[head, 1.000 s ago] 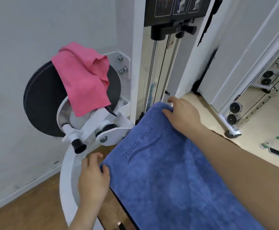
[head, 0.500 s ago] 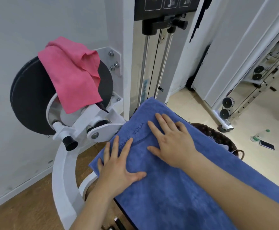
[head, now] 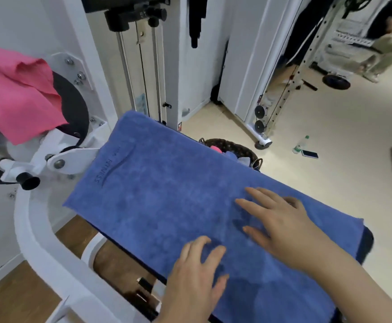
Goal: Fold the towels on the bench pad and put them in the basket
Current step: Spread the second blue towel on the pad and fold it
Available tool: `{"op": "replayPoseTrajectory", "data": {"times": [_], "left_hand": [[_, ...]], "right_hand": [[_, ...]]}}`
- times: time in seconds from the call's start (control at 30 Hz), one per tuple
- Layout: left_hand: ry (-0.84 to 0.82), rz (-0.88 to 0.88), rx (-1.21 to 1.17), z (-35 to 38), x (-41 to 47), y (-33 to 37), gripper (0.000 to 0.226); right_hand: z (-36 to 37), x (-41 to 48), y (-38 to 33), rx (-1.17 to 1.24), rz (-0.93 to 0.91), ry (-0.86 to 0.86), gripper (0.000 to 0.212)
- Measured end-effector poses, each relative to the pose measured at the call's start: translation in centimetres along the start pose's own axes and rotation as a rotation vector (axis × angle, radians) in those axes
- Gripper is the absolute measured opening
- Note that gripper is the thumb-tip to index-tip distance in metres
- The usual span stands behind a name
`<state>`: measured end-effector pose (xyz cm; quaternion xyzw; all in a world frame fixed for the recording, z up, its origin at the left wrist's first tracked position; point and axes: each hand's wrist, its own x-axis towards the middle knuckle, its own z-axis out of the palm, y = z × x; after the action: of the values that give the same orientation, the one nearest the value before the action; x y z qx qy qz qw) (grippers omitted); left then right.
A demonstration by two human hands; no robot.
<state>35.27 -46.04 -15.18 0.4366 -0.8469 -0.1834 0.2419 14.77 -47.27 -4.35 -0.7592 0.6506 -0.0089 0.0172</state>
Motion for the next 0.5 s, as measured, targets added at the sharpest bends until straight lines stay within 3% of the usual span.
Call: {"op": "replayPoseTrajectory", "data": {"times": [0.33, 0.5], "left_hand": [[-0.277, 0.081, 0.036, 6.3, -3.5, 10.8, 0.032], [-0.28, 0.074, 0.048, 8.7, -4.7, 13.6, 0.033]], "right_hand": [[2.3, -11.6, 9.2, -0.017, 0.136, 0.107, 0.06], [2.5, -12.4, 12.0, -0.056, 0.08, 0.069, 0.061]]}}
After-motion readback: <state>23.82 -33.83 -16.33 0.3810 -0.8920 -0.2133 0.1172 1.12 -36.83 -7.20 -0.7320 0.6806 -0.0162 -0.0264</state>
